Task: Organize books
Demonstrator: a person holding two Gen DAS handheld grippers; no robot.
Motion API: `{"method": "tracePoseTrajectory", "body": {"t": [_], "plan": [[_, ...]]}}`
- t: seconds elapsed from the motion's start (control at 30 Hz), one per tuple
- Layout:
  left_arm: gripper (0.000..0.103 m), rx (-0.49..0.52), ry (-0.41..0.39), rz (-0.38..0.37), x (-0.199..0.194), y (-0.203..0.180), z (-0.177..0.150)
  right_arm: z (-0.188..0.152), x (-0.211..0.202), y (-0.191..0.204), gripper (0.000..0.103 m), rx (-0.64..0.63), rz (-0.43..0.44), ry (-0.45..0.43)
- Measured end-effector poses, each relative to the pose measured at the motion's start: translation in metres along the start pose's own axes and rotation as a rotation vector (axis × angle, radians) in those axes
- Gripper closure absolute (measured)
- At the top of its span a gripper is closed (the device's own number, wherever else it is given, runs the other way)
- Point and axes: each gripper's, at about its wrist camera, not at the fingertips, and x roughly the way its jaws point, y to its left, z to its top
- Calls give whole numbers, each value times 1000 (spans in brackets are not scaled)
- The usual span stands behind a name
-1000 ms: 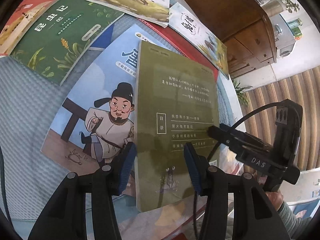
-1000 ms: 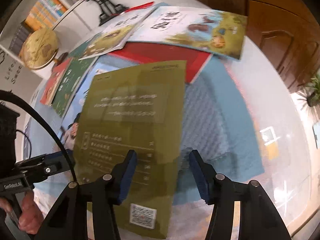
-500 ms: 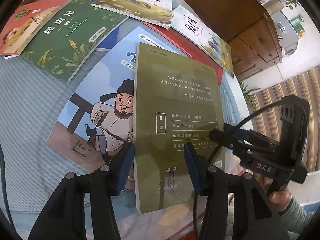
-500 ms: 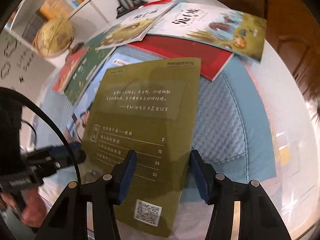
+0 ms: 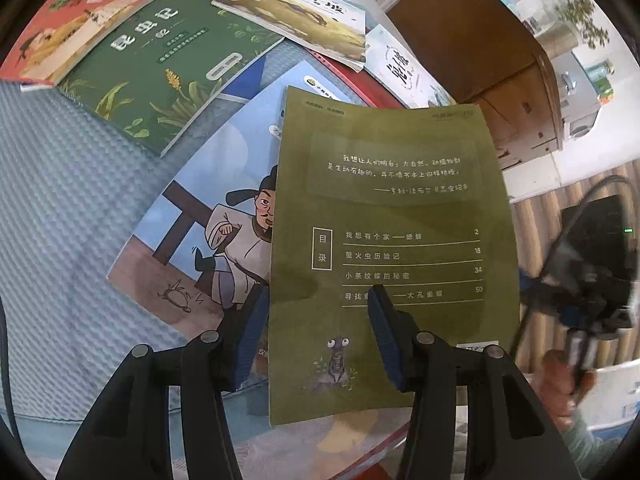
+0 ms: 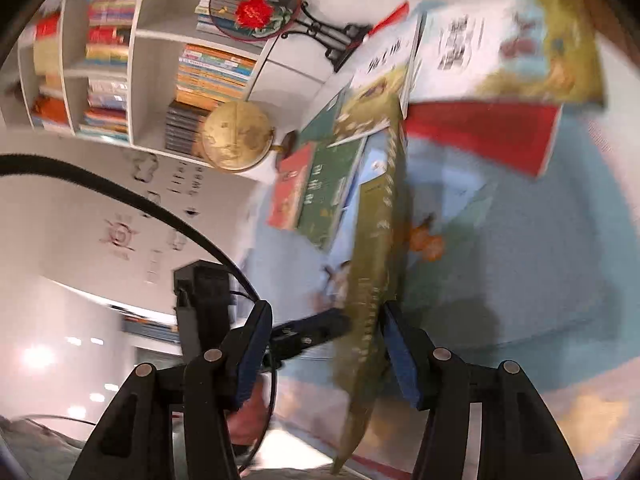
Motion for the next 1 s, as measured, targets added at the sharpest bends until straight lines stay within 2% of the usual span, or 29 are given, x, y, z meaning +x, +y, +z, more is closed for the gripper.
{"method": "tracePoseTrajectory", "body": {"t": [0.07, 0.1, 0.17, 0.33, 0.47, 0.53, 0.7, 0.77, 0.83, 0.93, 1.0], "plan": [[55, -18, -2, -11, -2, 6, 0, 1, 14, 1, 47, -12, -91, 23], [55, -22, 0, -15, -4, 9, 0, 3, 17, 4, 47, -20, -96, 27], [55, -34, 6, -10, -9, 14, 0, 2, 17, 24, 48, -55, -72, 23], [55, -69, -84, 15, -45, 26, -8, 5, 31, 90, 47, -230, -82, 42], [55, -113, -155, 12, -80, 44, -19, 5, 66, 142, 39, -338, -2, 107], [55, -168, -201, 4, -102, 62, -27, 2, 94, 160, 38, -373, 40, 174], [56, -364, -314, 3, -145, 126, -52, -11, 137, 159, 38, -388, 19, 286], [56, -427, -320, 30, -151, 149, -62, -16, 145, 147, 38, -380, -26, 305], [56, -457, -320, 20, -150, 163, -68, -19, 160, 132, 38, -390, -144, 313], [56, -481, -306, 65, -140, 173, -71, -23, 175, 111, 38, -406, -319, 327], [56, -482, -285, 91, -129, 171, -69, -20, 178, 97, 38, -395, -379, 325]]}}
